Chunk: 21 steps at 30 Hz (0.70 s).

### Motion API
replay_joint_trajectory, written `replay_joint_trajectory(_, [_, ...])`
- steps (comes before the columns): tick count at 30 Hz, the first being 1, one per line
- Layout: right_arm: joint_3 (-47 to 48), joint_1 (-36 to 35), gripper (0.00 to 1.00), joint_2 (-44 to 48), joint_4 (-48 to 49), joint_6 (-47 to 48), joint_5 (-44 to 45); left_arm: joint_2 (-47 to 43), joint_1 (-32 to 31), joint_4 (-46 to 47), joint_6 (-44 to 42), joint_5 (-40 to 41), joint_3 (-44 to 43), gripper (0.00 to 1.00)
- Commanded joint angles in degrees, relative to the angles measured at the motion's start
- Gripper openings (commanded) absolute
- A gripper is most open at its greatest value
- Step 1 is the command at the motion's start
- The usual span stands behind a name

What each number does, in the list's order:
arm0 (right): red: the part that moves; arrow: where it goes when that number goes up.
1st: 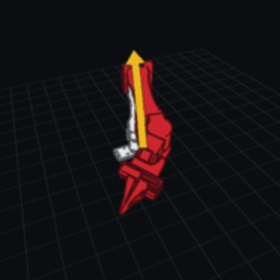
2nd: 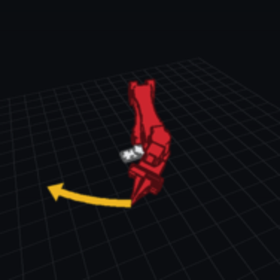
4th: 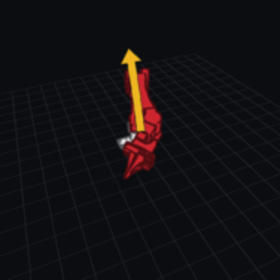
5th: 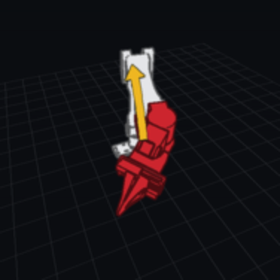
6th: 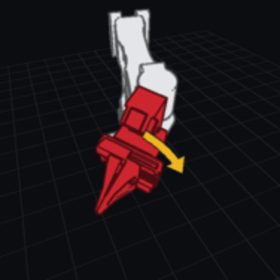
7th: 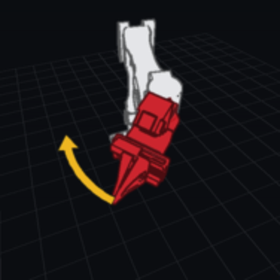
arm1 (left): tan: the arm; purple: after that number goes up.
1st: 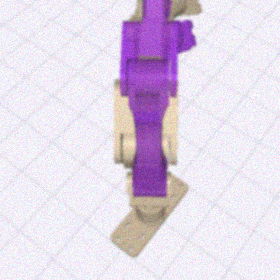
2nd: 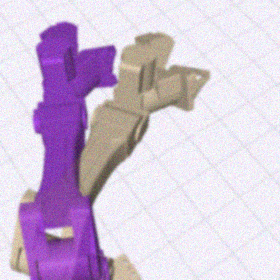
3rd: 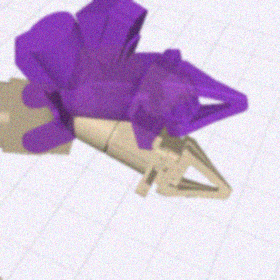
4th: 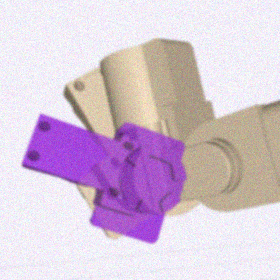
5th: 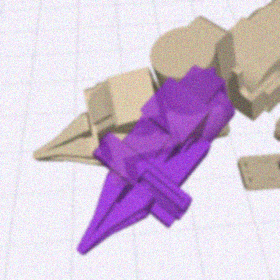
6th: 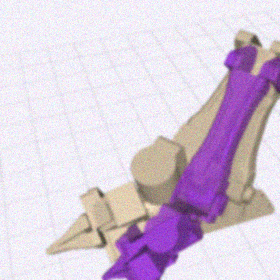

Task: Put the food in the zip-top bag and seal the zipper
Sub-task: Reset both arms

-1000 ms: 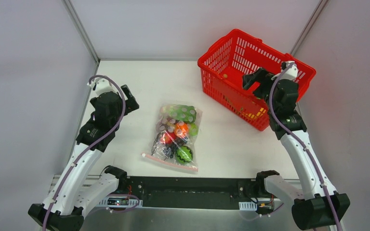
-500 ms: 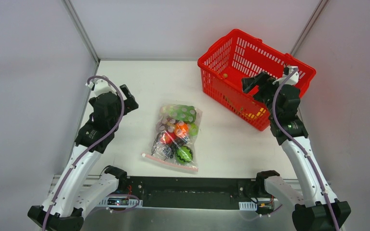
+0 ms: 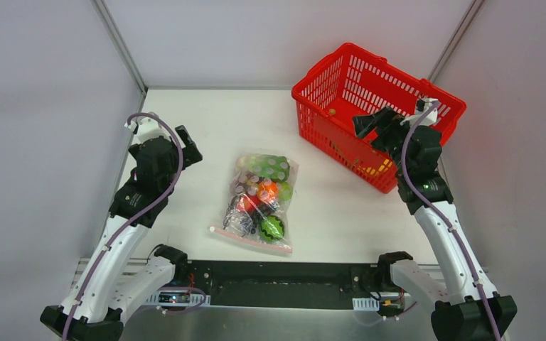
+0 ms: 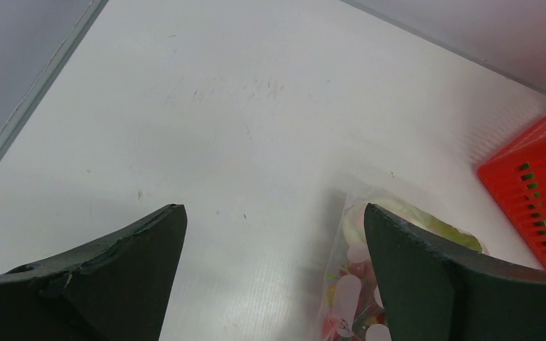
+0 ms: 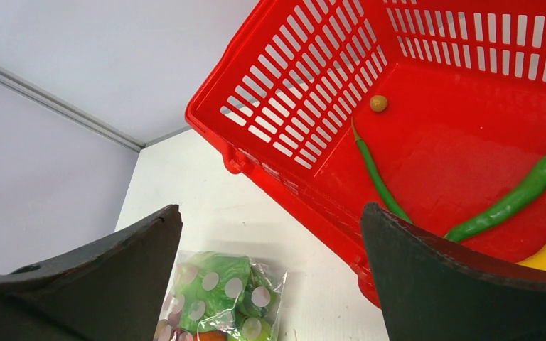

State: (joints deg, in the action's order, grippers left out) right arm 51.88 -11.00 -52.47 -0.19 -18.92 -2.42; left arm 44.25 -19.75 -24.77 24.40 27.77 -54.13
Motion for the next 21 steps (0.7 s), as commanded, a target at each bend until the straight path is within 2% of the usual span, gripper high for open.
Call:
replay_joint_trajectory(1, [0.3,0.2,1.0,0.1,2.9,-1.0,-0.8,-0.6,0.6,0.1,-1.2,1.2,-1.9,0.99])
replay_joint_trajectory(21, [0.3,0.2,1.0,0.5,3.0,-1.6,-1.5,-1.5,0.5,0.7,-2.3,0.4,-1.8,0.99])
